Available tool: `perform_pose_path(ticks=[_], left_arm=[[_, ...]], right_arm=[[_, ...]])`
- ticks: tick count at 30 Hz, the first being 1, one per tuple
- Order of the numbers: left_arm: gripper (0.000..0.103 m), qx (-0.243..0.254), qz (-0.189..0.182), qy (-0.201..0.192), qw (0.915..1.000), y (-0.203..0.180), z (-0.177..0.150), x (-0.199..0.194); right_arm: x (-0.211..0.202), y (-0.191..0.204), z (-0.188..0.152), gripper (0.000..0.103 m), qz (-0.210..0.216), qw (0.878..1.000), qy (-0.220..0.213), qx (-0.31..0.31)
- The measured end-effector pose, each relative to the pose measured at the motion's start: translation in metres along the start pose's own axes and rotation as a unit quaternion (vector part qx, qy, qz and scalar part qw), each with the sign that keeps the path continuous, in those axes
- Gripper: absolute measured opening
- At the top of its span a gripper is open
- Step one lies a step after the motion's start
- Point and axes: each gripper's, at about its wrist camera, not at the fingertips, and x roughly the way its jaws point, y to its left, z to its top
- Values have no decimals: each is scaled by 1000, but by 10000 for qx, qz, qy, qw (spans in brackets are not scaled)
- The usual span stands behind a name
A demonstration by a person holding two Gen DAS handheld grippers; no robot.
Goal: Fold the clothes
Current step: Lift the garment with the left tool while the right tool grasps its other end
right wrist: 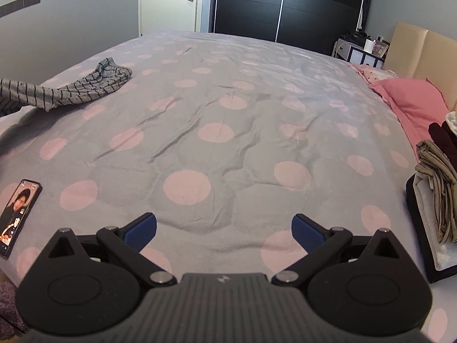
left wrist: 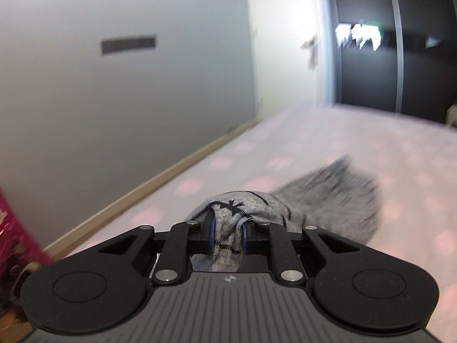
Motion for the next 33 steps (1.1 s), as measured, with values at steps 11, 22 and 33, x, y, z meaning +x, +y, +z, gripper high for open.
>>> perform_pose_path(ticks=[11,22,33], left_arm=[[14,-50,-2491,-1408,9582,-94,82,-140],[14,-417,-5181,-1372,8432,-134,100,-209],[14,683,-4045,34,9120,-172,62,-180]], right_arm=[[-38,-25,2,102,-227,9975,-495,456],[-88,-80,1,102,-1268,9767,-1326,1116],[-83,-93,-5,102,-1088,9844,-967,988]])
